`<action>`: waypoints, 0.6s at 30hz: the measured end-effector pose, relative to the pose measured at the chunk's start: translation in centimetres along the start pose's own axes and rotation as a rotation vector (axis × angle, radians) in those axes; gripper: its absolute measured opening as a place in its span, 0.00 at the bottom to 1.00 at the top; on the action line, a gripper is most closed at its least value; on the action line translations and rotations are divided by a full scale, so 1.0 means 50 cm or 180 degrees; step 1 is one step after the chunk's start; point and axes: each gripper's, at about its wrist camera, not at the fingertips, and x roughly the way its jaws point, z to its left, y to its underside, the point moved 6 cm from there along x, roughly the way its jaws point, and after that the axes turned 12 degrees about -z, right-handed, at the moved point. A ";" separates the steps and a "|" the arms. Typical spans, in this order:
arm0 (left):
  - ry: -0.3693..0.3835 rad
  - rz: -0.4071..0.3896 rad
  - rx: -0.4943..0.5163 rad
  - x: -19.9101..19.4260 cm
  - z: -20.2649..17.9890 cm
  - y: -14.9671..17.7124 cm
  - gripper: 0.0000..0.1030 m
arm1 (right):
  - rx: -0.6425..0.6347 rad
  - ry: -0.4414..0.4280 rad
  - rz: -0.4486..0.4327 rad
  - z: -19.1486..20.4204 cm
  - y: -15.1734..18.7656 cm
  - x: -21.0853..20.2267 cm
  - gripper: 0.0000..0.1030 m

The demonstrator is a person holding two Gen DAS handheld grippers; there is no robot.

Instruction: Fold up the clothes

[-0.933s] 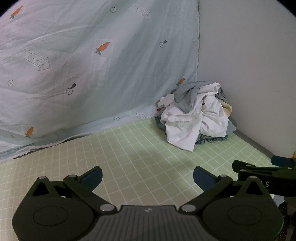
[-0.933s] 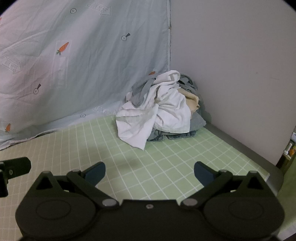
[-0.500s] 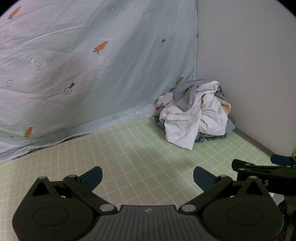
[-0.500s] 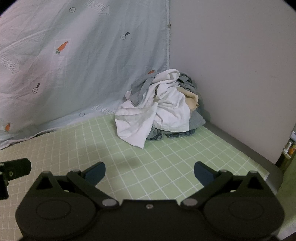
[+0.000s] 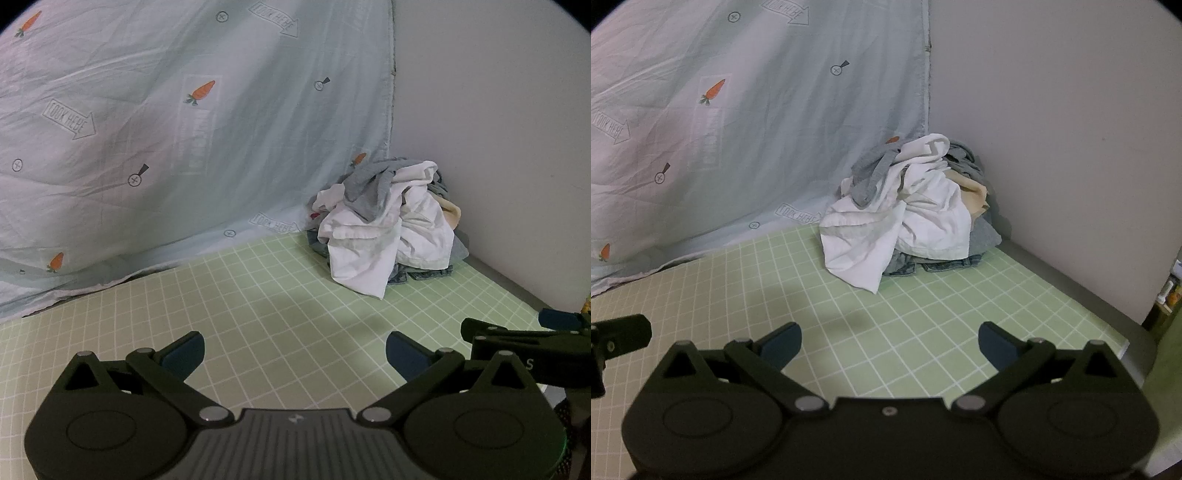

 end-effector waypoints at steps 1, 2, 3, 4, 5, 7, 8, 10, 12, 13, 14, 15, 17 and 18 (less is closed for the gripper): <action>-0.0001 0.0004 -0.0002 0.001 0.000 0.000 1.00 | -0.0003 -0.0005 0.0002 -0.001 0.000 0.000 1.00; 0.0001 0.0012 -0.0003 0.001 0.001 0.000 1.00 | -0.0004 -0.0007 0.0005 -0.001 -0.001 0.000 1.00; 0.0007 0.0017 -0.0001 0.002 0.001 -0.001 1.00 | -0.0004 -0.0005 0.0011 -0.002 -0.003 0.000 1.00; 0.0012 0.0022 0.0001 0.002 0.000 -0.002 1.00 | -0.0002 0.0000 0.0019 -0.002 -0.004 0.001 1.00; 0.0017 0.0024 0.0003 0.002 0.000 -0.002 1.00 | 0.0000 0.0006 0.0027 -0.001 -0.005 0.001 1.00; 0.0026 0.0021 0.0006 0.000 0.000 0.000 1.00 | 0.0008 0.0007 0.0034 0.001 -0.006 -0.001 1.00; 0.0030 0.0020 0.0008 -0.001 0.001 0.000 1.00 | 0.0009 0.0008 0.0037 0.001 -0.006 -0.002 1.00; 0.0038 0.0018 0.0011 -0.003 0.001 0.002 1.00 | 0.0008 0.0016 0.0039 0.003 -0.008 -0.003 1.00; 0.0044 0.0017 0.0012 -0.005 0.002 0.004 1.00 | 0.0007 0.0023 0.0039 0.004 -0.009 -0.004 1.00; 0.0045 0.0017 0.0015 -0.006 0.002 0.005 1.00 | 0.0008 0.0025 0.0038 0.004 -0.009 -0.004 1.00; 0.0044 0.0017 0.0016 -0.006 0.001 0.006 1.00 | 0.0009 0.0025 0.0038 0.004 -0.008 -0.004 1.00; 0.0042 0.0018 0.0016 -0.006 0.000 0.005 1.00 | 0.0008 0.0026 0.0037 0.004 -0.007 -0.005 1.00; 0.0040 0.0021 0.0016 -0.005 -0.001 0.004 1.00 | 0.0003 0.0025 0.0036 0.004 -0.007 -0.004 1.00; 0.0040 0.0023 0.0015 -0.005 -0.001 0.004 1.00 | 0.0001 0.0021 0.0035 0.004 -0.007 -0.004 1.00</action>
